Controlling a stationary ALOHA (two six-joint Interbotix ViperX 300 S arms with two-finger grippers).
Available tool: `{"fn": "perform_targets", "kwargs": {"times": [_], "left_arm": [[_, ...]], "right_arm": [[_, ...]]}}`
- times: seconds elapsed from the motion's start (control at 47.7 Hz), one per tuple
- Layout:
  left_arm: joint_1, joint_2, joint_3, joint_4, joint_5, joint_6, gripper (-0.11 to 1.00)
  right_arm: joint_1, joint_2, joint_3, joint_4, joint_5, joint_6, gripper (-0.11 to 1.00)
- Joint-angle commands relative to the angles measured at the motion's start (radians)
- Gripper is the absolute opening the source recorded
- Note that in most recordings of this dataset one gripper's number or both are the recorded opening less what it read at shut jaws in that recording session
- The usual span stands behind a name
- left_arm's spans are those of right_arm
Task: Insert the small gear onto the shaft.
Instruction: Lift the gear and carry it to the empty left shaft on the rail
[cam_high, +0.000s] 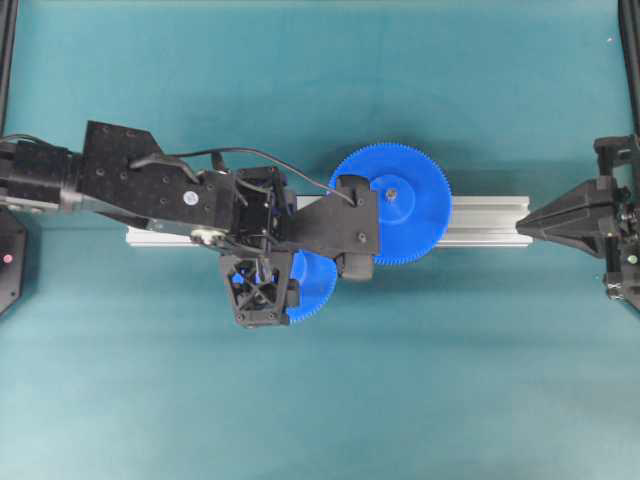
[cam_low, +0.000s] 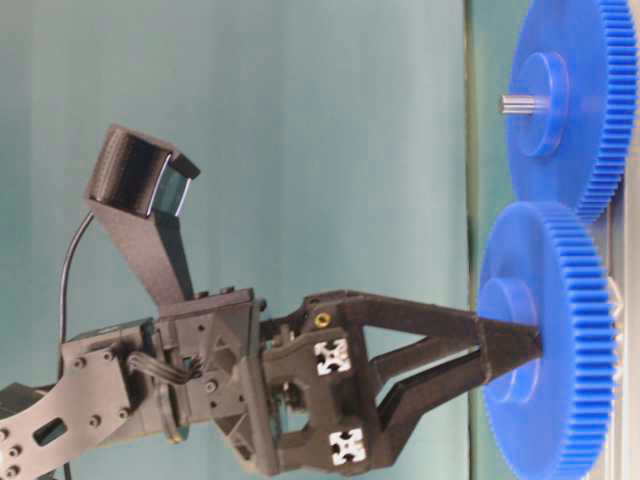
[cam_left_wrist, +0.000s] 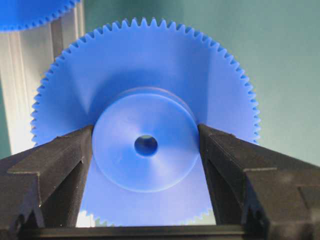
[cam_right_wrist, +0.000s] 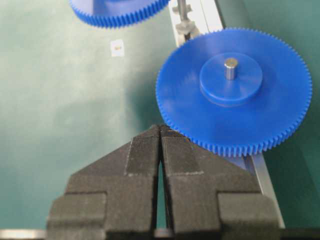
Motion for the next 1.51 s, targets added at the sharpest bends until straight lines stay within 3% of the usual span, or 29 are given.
{"fn": "perform_targets", "kwargs": {"times": [0.0, 0.419, 0.587, 1.489], "left_arm": [[0.012, -0.052, -0.034, 0.003, 0.003, 0.003, 0.70], [0.061, -0.095, -0.091, 0.003, 0.089, 0.009, 0.70], [0.080, -0.094, -0.129, 0.003, 0.115, 0.058, 0.70], [0.103, -0.092, -0.089, 0.003, 0.081, 0.078, 0.70]], "right_arm": [[-0.003, 0.005, -0.009, 0.000, -0.008, 0.008, 0.04], [-0.003, 0.005, -0.009, 0.000, -0.009, 0.008, 0.04], [-0.003, 0.005, -0.009, 0.000, -0.009, 0.008, 0.04], [-0.003, 0.005, -0.009, 0.002, -0.009, 0.009, 0.04]]}}
